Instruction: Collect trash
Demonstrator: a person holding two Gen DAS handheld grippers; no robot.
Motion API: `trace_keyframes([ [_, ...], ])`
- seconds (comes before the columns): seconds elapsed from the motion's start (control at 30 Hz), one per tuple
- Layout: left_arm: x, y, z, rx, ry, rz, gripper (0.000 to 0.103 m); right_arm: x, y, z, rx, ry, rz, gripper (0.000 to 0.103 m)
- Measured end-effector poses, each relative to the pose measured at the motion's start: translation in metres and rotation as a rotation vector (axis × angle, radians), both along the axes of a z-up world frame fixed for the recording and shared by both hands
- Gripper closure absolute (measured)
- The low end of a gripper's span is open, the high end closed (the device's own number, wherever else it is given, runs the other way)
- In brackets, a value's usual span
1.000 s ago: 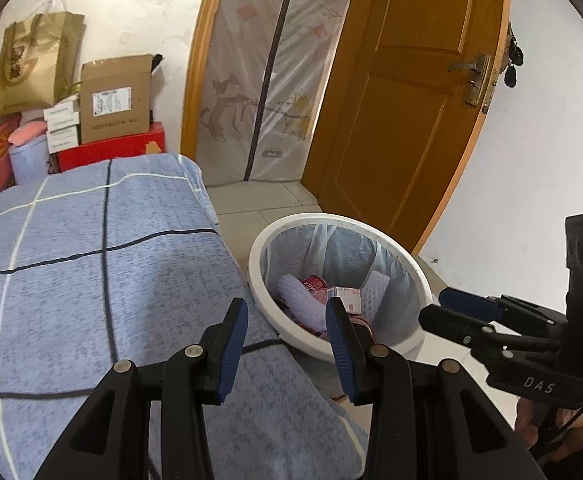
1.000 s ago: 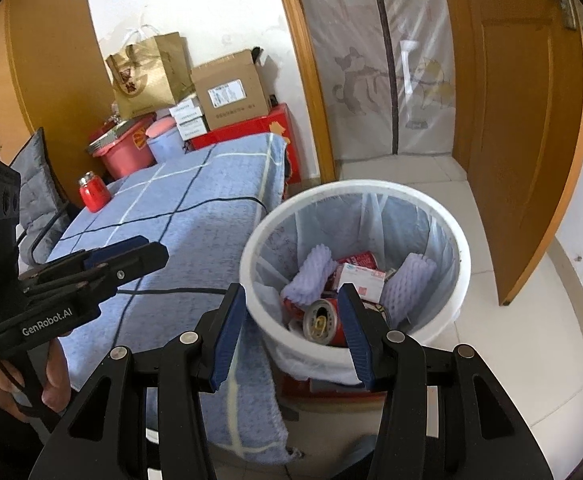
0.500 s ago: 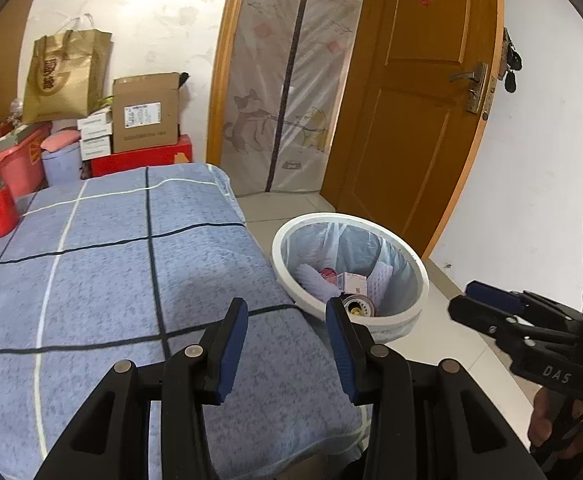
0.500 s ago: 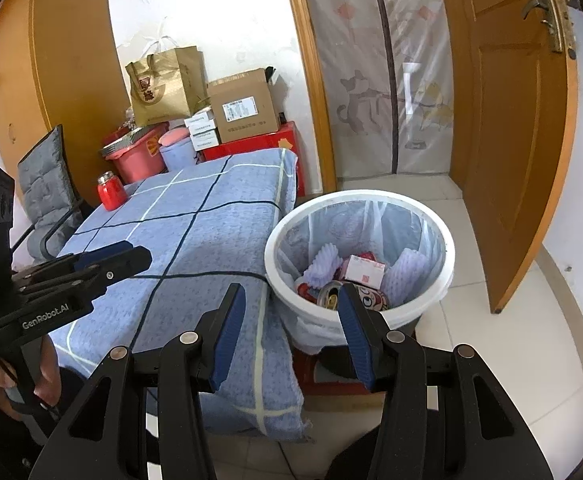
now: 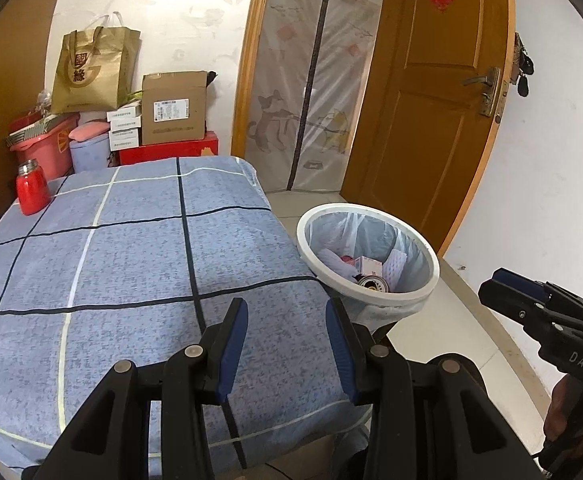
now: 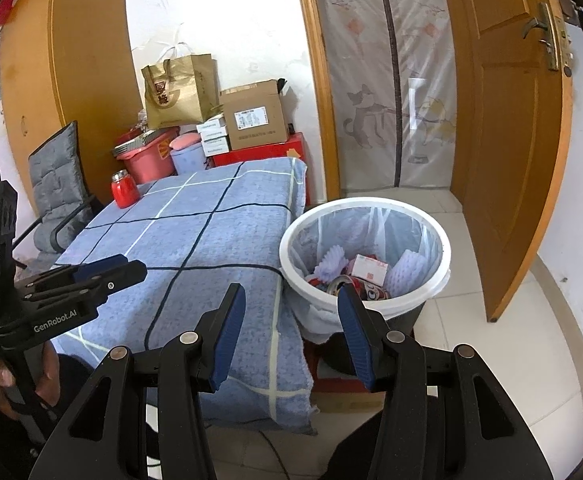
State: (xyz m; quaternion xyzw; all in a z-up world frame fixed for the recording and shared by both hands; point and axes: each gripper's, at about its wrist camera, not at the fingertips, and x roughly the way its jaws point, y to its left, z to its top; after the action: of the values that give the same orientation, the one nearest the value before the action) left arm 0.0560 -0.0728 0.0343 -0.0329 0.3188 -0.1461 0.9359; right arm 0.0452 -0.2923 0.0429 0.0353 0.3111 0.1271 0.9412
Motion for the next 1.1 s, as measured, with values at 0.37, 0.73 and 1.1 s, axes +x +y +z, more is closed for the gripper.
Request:
trace_keyframes([
  [0.37,-0.0085,-0.0036,0.002,0.018,-0.026,-0.005,0.063,-0.001,-0.0026,-0.0001,0.002,-0.002,0.002,0.054],
  [0.73,-0.008,-0.005,0.0005,0.013,-0.02,-0.017,0.063,-0.0003,-0.0012,-0.0004,0.002,0.0,0.008,0.054],
  [1.1,-0.0075,-0.0065,0.0001,0.015,-0.018,-0.02,0.063,0.0003,0.0007,-0.0006,0.004,0.001,0.01,0.054],
])
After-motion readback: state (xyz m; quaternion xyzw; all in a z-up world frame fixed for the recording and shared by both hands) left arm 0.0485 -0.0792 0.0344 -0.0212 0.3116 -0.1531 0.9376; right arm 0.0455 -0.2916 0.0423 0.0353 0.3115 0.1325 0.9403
